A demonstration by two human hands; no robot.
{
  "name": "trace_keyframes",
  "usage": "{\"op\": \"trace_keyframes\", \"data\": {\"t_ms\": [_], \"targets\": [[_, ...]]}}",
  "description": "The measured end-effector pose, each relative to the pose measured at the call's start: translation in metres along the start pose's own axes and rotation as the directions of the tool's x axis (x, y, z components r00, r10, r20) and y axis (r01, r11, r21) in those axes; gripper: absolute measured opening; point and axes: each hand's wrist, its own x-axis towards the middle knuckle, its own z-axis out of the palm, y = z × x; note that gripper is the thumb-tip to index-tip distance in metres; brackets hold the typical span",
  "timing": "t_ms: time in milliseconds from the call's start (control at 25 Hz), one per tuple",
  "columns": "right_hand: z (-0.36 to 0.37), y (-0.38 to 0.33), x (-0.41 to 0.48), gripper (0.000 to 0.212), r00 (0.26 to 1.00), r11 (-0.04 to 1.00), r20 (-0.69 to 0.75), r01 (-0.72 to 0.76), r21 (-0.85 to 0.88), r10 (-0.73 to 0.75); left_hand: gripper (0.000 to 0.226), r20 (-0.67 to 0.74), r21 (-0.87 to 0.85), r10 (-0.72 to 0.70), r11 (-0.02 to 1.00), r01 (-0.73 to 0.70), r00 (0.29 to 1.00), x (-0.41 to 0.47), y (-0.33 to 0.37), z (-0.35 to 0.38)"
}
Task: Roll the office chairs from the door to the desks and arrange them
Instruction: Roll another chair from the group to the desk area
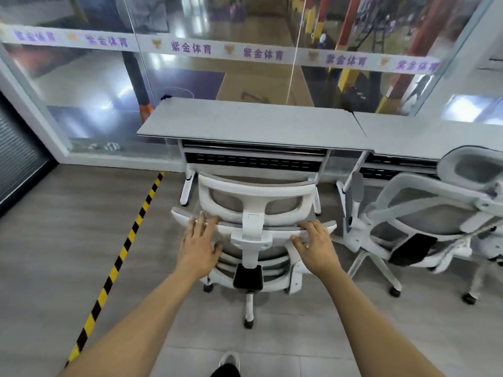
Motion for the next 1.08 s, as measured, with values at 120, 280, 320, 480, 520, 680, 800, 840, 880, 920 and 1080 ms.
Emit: {"op": "trace_keyframes", "data": {"t_ms": [120,280,320,480,520,680,800,840,880,920,1080], "targets": [[0.005,0.016,0.07,0.041,1.0,1.0,0.003,-0.012,0.0,0.012,0.077,0.007,-0.007,-0.023,1.0,0.023,1.0,0.071,0.003,0.009],[0.009,0.028,0.142,0.039,1.0,1.0,-0.004,-0.009,-0.029,0.009,0.069,-0.02,-0.003,-0.038,0.999,0.038,0.999,0.142,0.019,0.005],[0.009,0.03,0.158,0.041,1.0,0.999,0.005,-0.02,-0.034,0.02,0.068,-0.012,0.005,-0.04,0.999,0.04,0.999,0.158,0.022,0.003],[0.011,0.035,0.184,0.049,0.999,0.995,0.038,-0.002,-0.1,0.006,0.073,0.051,0.031,-0.081,0.996,0.079,0.995,0.186,0.032,-0.002],[0.009,0.035,0.188,0.049,0.999,0.994,0.036,0.008,-0.105,-0.004,0.075,0.063,0.045,-0.093,0.995,0.091,0.994,0.188,0.036,-0.003],[-0.007,0.027,0.189,0.039,0.998,0.996,0.026,0.058,-0.07,-0.057,0.057,0.02,0.059,-0.15,0.987,0.149,0.988,0.175,0.057,-0.014],[-0.021,0.007,0.182,0.033,0.986,0.986,0.045,0.164,-0.013,-0.163,0.04,-0.116,-0.027,-0.178,0.984,0.176,0.977,0.135,0.085,-0.018],[-0.025,-0.002,0.178,0.032,0.975,0.976,0.059,0.215,0.01,-0.216,0.038,-0.162,-0.053,-0.187,0.982,0.181,0.969,0.118,0.093,-0.018],[-0.028,-0.012,0.172,0.031,0.96,0.962,0.069,0.269,0.037,-0.271,0.035,-0.203,-0.077,-0.202,0.979,0.19,0.958,0.102,0.101,-0.018],[-0.031,-0.023,0.163,0.031,0.941,0.943,0.08,0.325,0.07,-0.33,0.032,-0.244,-0.101,-0.228,0.973,0.209,0.943,0.083,0.108,-0.021],[-0.037,-0.078,0.118,0.03,0.84,0.838,0.128,0.488,0.244,-0.527,0.024,-0.413,-0.157,-0.323,0.946,0.283,0.851,0.0,0.125,-0.044]]}}
